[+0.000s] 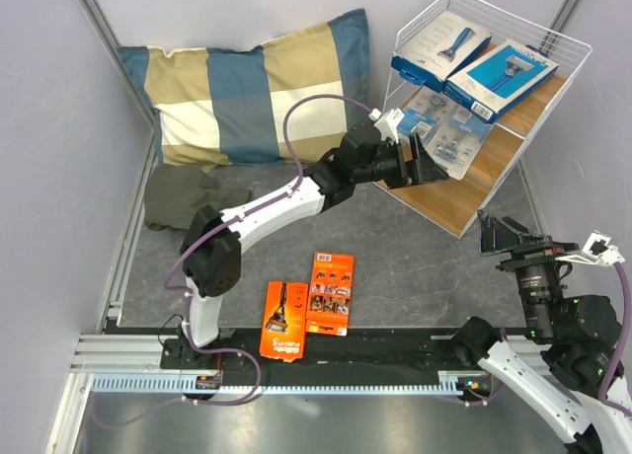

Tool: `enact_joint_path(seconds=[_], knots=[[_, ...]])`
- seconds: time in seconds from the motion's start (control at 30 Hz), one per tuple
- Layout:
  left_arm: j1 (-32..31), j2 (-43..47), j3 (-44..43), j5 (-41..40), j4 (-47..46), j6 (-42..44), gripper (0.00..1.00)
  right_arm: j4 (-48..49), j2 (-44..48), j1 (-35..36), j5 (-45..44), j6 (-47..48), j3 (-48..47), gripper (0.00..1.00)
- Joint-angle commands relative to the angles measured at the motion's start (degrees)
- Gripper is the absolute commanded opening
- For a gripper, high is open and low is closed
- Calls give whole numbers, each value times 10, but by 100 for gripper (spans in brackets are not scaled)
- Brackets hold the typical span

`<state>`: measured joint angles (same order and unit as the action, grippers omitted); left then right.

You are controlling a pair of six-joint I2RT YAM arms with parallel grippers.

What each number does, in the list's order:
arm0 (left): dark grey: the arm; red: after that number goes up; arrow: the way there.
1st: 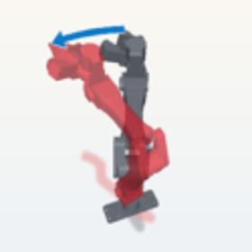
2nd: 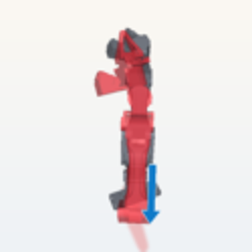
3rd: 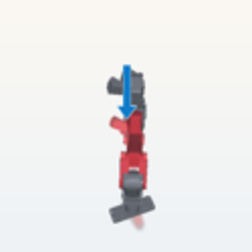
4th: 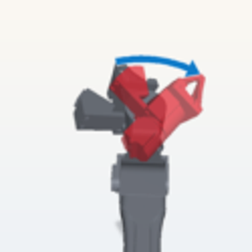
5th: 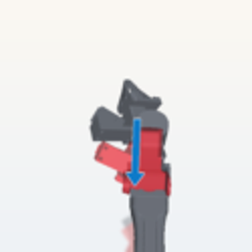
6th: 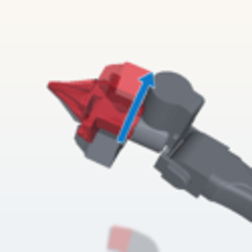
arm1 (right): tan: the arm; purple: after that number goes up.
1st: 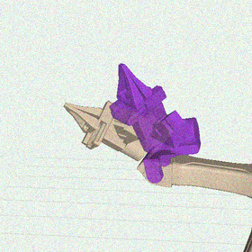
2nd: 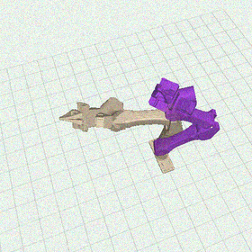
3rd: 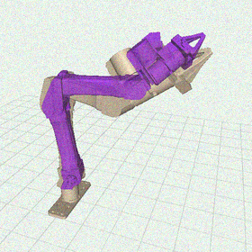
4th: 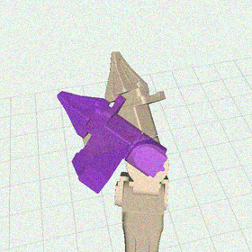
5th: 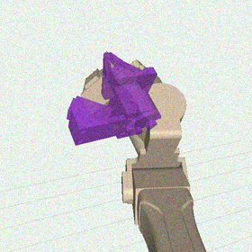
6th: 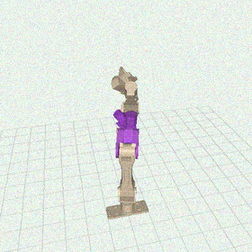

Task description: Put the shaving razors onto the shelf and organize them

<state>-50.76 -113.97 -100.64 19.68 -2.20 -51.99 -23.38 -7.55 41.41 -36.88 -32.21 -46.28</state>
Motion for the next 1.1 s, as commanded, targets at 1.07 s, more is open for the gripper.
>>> enact_joint_path(seconds=[1.07], knots=[[102, 414, 379, -270, 122, 208, 92, 26, -55, 1, 46, -15, 29, 96]])
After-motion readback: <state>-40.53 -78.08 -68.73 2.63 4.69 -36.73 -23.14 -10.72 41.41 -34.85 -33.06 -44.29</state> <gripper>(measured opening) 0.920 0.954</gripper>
